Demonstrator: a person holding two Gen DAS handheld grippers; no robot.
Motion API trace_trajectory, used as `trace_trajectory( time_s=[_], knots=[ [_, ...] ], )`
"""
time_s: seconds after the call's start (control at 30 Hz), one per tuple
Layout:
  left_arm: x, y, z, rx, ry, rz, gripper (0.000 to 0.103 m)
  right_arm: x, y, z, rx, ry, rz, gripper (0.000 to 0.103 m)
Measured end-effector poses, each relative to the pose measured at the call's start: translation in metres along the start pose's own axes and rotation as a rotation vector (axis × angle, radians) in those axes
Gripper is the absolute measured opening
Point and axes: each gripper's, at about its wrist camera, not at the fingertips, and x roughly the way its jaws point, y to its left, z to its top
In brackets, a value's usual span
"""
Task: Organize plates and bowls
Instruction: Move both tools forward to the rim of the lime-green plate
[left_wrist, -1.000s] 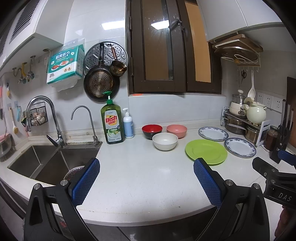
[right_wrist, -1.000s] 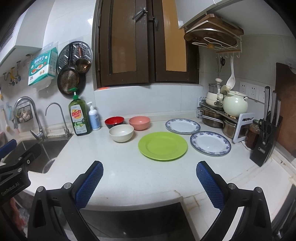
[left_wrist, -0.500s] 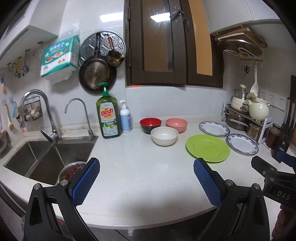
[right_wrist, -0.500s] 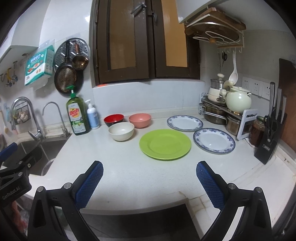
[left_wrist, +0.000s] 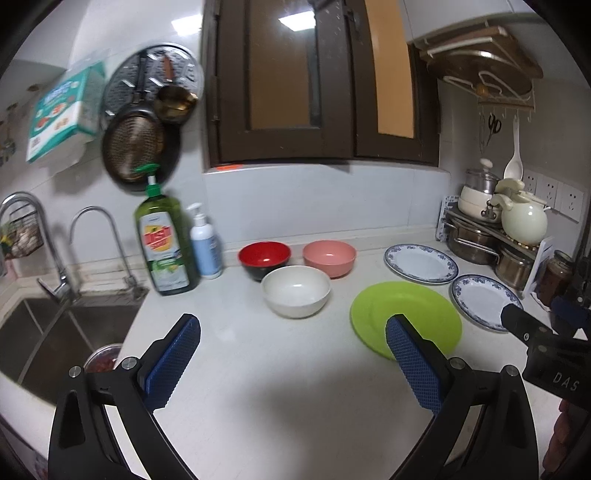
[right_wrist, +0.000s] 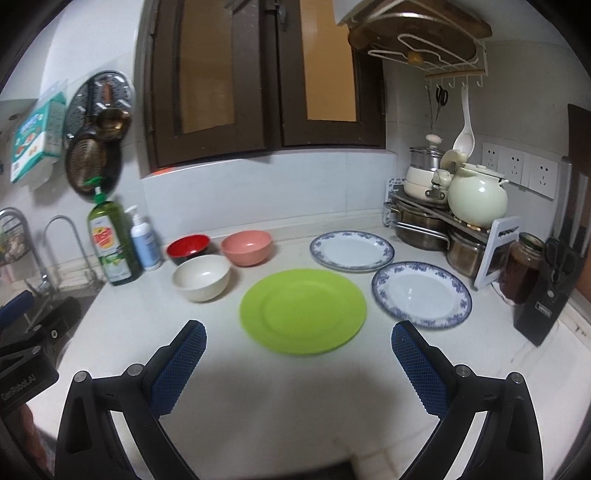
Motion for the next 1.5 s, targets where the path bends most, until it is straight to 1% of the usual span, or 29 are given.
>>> trace_trajectory(
  time_s=[0.07,0.2,0.3,0.37,0.47,0.53,0.63,0.7,0.77,0.87,0.93,1.03,1.2,1.33,1.5],
  knots=[
    [0.019,-0.009,0.008,0.001,0.022,-0.008,0.1,0.018,-0.01,0.01,0.008,0.007,-0.011,0.102],
    [0.053,-0.023,0.016,0.004,0.057,-0.008,0.099,0.052,-0.026,0.026,0.015,0.033,-0.005,0.102],
    [0.08,-0.032,0.019,0.017,0.113,-0.028,0.097,0.079,-0.036,0.031,0.022,0.058,-0.001,0.102],
    [0.099,-0.038,0.019,0.027,0.145,-0.04,0.096,0.098,-0.044,0.032,0.04,0.09,-0.011,0.102],
    [0.123,-0.047,0.015,0.047,0.185,-0.08,0.092,0.122,-0.054,0.032,0.071,0.137,-0.016,0.1],
    [0.142,-0.053,0.011,0.06,0.224,-0.094,0.087,0.136,-0.058,0.028,0.082,0.169,-0.025,0.097],
    [0.166,-0.06,0.006,0.066,0.278,-0.126,0.086,0.154,-0.065,0.022,0.107,0.224,-0.058,0.096],
    [0.178,-0.066,0.004,0.088,0.303,-0.136,0.084,0.164,-0.068,0.018,0.105,0.255,-0.061,0.095],
    [0.193,-0.072,0.003,0.098,0.321,-0.148,0.082,0.176,-0.07,0.014,0.092,0.284,-0.077,0.091],
    [0.214,-0.08,-0.001,0.121,0.349,-0.167,0.078,0.193,-0.078,0.01,0.114,0.322,-0.091,0.089],
    [0.227,-0.086,-0.003,0.14,0.372,-0.181,0.077,0.204,-0.08,0.007,0.108,0.346,-0.094,0.085],
    [0.242,-0.091,-0.005,0.16,0.393,-0.188,0.077,0.22,-0.083,0.004,0.102,0.379,-0.101,0.082],
    [0.264,-0.095,-0.008,0.158,0.438,-0.212,0.075,0.242,-0.09,0.002,0.106,0.416,-0.108,0.077],
    [0.279,-0.098,-0.01,0.148,0.471,-0.226,0.068,0.257,-0.093,0.001,0.118,0.438,-0.096,0.074],
    [0.288,-0.103,-0.013,0.154,0.494,-0.244,0.062,0.271,-0.098,-0.004,0.129,0.469,-0.083,0.068]
  ],
)
